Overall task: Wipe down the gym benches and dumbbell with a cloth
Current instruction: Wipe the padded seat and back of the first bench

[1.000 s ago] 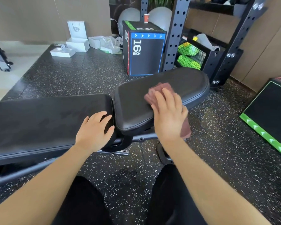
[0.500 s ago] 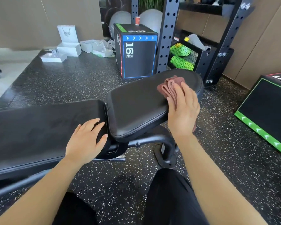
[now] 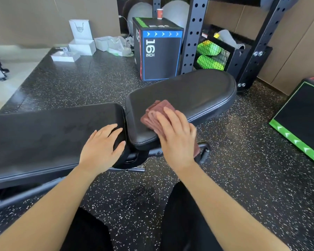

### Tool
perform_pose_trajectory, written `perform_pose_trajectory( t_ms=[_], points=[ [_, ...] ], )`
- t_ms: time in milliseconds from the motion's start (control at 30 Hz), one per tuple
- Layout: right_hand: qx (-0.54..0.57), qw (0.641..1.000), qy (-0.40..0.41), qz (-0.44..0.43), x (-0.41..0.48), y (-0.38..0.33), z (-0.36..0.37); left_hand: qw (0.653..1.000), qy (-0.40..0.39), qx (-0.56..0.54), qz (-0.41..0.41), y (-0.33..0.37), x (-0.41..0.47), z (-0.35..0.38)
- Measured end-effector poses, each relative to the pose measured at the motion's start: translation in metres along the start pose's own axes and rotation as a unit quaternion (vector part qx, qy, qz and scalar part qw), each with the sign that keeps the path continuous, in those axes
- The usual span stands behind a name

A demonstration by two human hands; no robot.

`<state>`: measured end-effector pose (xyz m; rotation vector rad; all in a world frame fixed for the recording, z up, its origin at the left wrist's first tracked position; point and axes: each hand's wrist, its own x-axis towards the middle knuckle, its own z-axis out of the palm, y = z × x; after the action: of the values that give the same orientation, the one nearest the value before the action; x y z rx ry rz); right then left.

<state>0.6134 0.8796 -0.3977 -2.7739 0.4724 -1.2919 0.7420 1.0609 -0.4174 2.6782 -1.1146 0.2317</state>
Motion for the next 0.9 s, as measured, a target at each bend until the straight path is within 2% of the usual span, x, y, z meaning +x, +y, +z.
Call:
perform_pose_trajectory(
  t_ms=[167,267,367,467,600,700,800,900],
  points=[
    [0.000,0.993,0.002,0.115,0.025,0.017,-0.015,1.000,0.006,-0.008,-0.005,0.002,-0.002,0.000],
    [-0.018,0.999,-0.002,0.049,0.005,-0.007,-0.004,1.000,0.000,-0.022,-0.006,0.001,-0.001,-0.001],
    [-0.017,0.999,-0.041,-0.016,-0.013,-0.031,0.005,0.996,0.003,-0.089,-0.031,-0.002,0.001,-0.007],
    [-0.035,0.996,-0.074,-0.035,-0.006,-0.028,0.003,0.993,-0.033,-0.099,-0.057,-0.010,0.002,-0.016],
    [-0.030,0.994,-0.109,0.009,0.021,-0.025,-0.002,0.993,-0.072,-0.031,-0.094,-0.037,0.000,-0.031],
    [-0.049,0.988,-0.140,0.040,0.037,-0.037,-0.003,0.991,-0.085,-0.021,-0.103,-0.055,-0.003,-0.035],
    [-0.065,0.987,-0.138,0.049,0.039,-0.043,-0.002,0.993,-0.049,-0.044,-0.096,-0.066,-0.004,-0.029],
    [-0.024,0.982,-0.169,0.085,0.049,-0.052,-0.004,0.994,-0.024,-0.051,-0.096,-0.070,0.001,-0.024]
  ],
)
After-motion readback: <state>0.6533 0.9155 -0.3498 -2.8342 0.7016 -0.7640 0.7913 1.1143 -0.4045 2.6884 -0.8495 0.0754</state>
